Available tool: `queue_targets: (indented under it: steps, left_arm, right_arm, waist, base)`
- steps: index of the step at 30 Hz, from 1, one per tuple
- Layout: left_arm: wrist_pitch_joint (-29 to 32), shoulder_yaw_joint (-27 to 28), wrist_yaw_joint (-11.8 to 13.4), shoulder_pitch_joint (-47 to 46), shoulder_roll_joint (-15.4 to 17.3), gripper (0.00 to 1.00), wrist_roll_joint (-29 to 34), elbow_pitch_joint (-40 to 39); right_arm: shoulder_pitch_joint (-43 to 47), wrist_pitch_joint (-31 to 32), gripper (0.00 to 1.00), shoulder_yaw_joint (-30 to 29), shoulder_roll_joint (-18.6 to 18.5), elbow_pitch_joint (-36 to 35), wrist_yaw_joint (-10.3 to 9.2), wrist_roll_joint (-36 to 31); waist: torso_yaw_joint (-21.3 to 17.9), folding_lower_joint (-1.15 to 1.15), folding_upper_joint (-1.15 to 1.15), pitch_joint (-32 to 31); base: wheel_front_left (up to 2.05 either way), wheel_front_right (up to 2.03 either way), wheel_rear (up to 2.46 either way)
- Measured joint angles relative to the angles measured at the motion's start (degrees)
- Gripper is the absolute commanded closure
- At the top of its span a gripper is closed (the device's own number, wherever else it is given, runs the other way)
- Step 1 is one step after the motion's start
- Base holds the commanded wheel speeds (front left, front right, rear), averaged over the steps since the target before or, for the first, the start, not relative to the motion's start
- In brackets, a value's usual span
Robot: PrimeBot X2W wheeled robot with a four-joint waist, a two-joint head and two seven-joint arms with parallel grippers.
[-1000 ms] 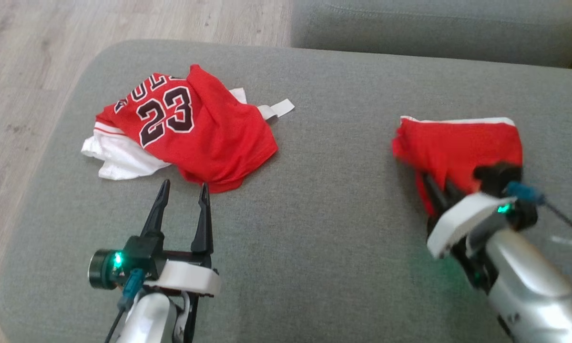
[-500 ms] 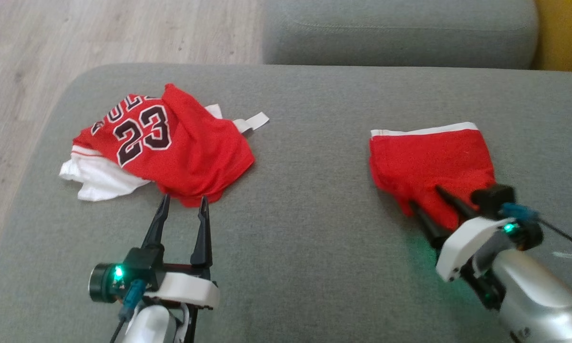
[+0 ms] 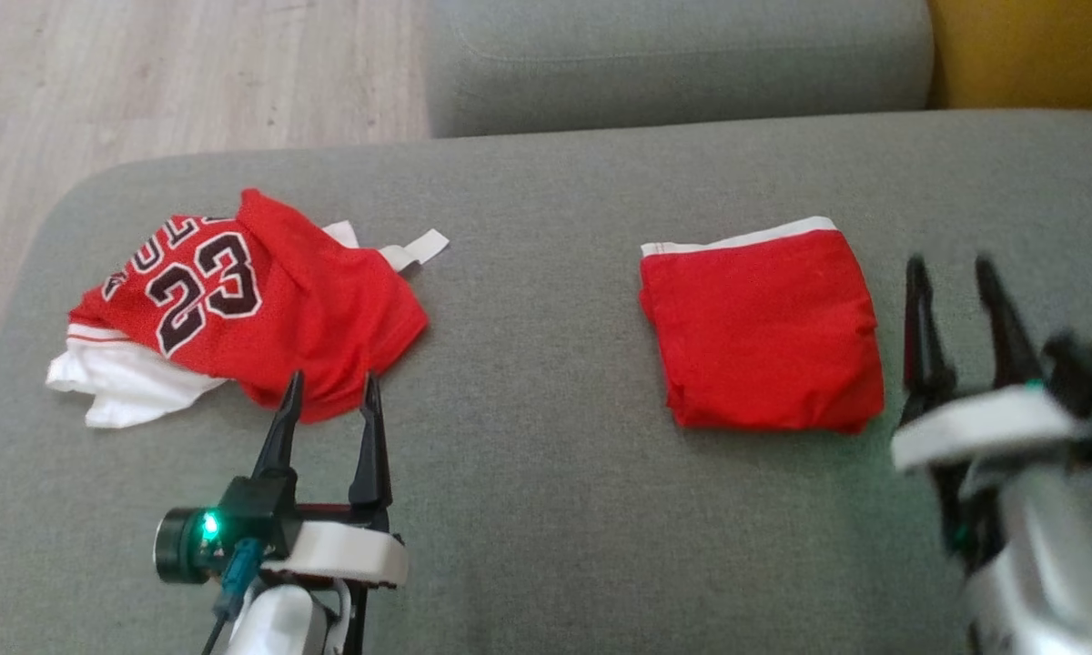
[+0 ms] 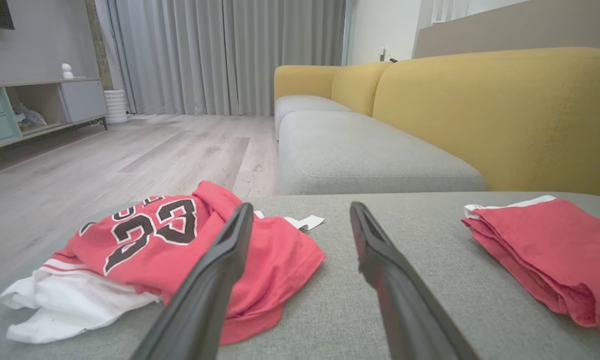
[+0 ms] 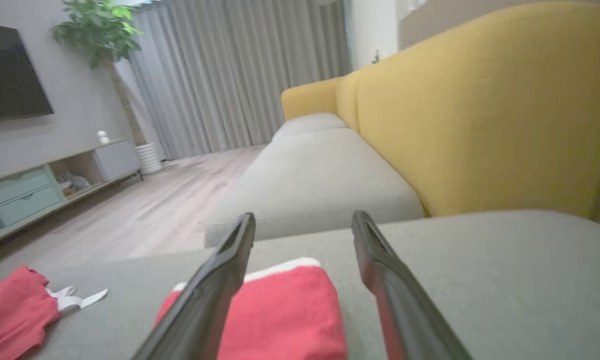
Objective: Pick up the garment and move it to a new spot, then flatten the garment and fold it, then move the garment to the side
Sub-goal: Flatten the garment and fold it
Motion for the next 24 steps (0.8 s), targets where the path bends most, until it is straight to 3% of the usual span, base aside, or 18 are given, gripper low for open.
queue_targets:
  steps: [2, 4, 7, 14, 15, 16, 17, 24]
  left_arm:
    - [0.0, 0.0, 0.0, 0.2, 0.0, 0.0, 0.0, -0.2]
    - [0.0, 0.0, 0.0, 0.2, 0.0, 0.0, 0.0, -0.8]
    - [0.0, 0.0, 0.0, 0.2, 0.0, 0.0, 0.0, -1.2]
    - [0.0, -0.3, -0.3, 0.0, 0.0, 0.0, 0.5, -1.5]
    - [0.0, -0.3, -0.3, -0.2, 0.0, 0.0, 0.5, -1.5]
    - [0.0, -0.4, -0.3, -0.6, 0.0, 0.0, 0.5, -1.5]
    - [0.0, -0.5, -0.3, -1.1, 0.0, 0.0, 0.5, -1.5]
    - [0.0, -2.3, -0.3, -5.1, -0.1, 0.0, 0.3, -2.2]
  right_arm:
    - [5.3, 0.0, 0.0, -4.2, 4.5, -4.2, 0.0, -3.6]
    - [10.4, 0.0, 0.0, -6.1, 6.5, -7.3, 0.0, -6.7]
    - [14.0, 0.0, 0.0, -8.3, 7.3, -10.0, 0.0, -8.4]
    - [12.5, 0.0, 0.0, -9.1, 8.1, -12.7, 0.0, -10.5]
    - [11.8, 0.0, 0.05, -8.9, 8.1, -12.7, 0.0, -11.0]
    - [10.9, 0.0, 0.69, -8.7, 8.1, -12.4, 0.0, -11.4]
    - [9.8, 0.0, 1.0, -8.5, 8.1, -11.7, 0.0, -11.8]
    - [-2.9, 0.3, 1.0, -9.4, 6.1, -2.4, 0.0, -13.5]
  waist:
    - [-0.4, 0.0, 0.0, 0.6]
    - [-0.7, 0.0, 0.0, 1.2]
    - [-0.8, 0.0, 0.0, 2.1]
    - [0.0, 0.0, 0.0, 4.4]
    - [0.2, 0.01, 0.0, 4.9]
    - [0.5, 0.01, 0.0, 5.4]
    - [0.7, 0.0, 0.0, 5.9]
    - [3.1, 0.02, 0.0, 10.8]
  base:
    - [0.0, 0.0, 0.0]
    - [0.0, 0.0, 0.0]
    - [0.0, 0.0, 0.0]
    - [0.0, 0.0, 0.0]
    - [0.0, 0.0, 0.0]
    - [0.0, 0.0, 0.0]
    - [0.0, 0.0, 0.0]
    - [0.0, 0.0, 0.0]
